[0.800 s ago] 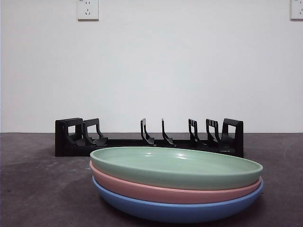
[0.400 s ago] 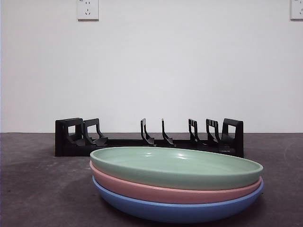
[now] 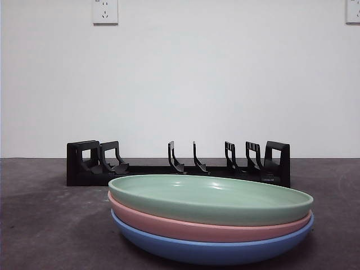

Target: Place the plate

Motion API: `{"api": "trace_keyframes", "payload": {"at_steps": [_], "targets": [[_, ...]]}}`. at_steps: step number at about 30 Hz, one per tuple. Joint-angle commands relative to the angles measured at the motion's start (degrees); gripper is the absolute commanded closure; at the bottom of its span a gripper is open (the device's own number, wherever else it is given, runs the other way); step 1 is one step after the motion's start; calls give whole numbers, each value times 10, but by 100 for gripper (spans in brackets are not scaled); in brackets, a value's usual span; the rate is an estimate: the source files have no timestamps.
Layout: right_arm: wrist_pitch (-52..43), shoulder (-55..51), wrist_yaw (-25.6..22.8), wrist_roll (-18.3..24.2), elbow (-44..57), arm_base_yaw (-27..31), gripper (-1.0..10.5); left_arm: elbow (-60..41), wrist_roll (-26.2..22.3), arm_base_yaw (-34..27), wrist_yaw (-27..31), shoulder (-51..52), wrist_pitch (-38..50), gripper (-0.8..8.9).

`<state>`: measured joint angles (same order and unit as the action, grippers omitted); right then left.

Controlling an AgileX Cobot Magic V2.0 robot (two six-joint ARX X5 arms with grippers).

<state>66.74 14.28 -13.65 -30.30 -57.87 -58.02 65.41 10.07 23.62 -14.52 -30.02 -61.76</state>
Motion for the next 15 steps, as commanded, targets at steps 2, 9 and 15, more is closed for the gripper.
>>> {"api": "trace_keyframes", "payload": {"at_steps": [2,9,15], "targets": [[-7,2,-1,-2,-3,-5,924,-40,-1,-70,-4,19,16,799],[-7,2,-2,-2,-3,-5,924,-218,-19,-201,7,116,200,798],[-7,2,-1,-2,-3,-5,924,-402,-62,-227,39,184,406,798]]}}
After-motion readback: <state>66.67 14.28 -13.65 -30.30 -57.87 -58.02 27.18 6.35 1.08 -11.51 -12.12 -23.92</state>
